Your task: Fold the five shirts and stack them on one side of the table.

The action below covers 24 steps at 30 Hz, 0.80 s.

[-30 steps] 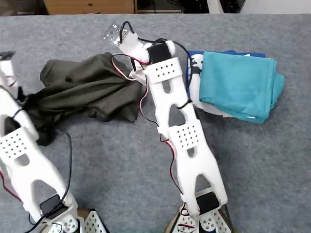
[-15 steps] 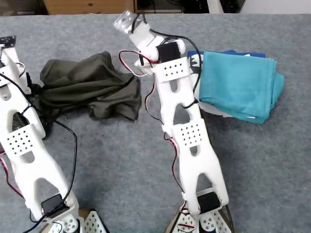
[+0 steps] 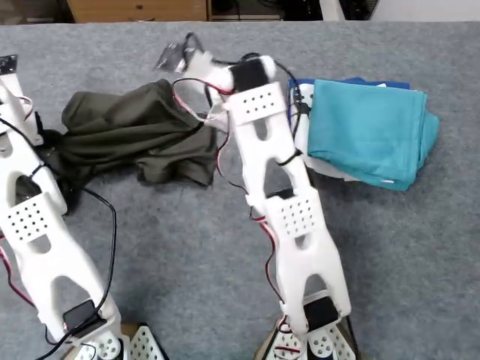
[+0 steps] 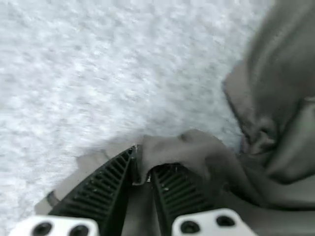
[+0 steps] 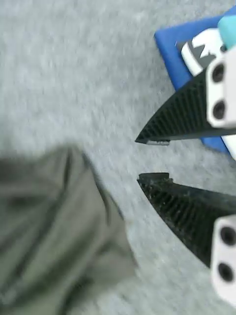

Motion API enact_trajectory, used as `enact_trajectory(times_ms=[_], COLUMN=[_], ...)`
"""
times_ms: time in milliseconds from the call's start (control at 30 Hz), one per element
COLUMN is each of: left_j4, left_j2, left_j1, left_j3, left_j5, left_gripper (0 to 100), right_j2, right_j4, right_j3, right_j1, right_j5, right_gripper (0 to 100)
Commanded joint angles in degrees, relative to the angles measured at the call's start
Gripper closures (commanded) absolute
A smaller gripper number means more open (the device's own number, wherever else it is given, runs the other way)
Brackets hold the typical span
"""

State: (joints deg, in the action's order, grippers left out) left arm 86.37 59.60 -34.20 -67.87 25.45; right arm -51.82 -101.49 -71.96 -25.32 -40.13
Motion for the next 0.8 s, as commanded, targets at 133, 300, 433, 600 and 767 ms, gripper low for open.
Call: enact_trajectory(times_ms=[133, 300, 433, 600, 767], left_j4=[-1.8, -1.8, -1.8, -1.5, -1.7], left_j2=[-0.8, -0.8, -0.8, -0.8, -0.8], left_j1=[-3.3, -3.2, -3.0, -3.2, -3.9], left_j3=[-2.8, -2.5, -2.6, -2.6, -2.5], left_j5=[-0.5, -0.5, -0.5, -0.5, -0.5], left_gripper=[98, 98, 98, 98, 98], right_j2=[17.5, 18.5, 18.0, 12.3, 9.5], right_j4=[1.8, 9.1, 16.4, 27.3, 22.7], right_j3=[32.9, 41.8, 45.1, 44.0, 34.8], right_j1=[-5.4, -8.5, -12.1, -12.9, -14.0], right_j5=[-10.7, -10.5, -10.4, -5.5, -1.7], right_gripper=[89.3, 89.2, 89.2, 89.3, 89.3])
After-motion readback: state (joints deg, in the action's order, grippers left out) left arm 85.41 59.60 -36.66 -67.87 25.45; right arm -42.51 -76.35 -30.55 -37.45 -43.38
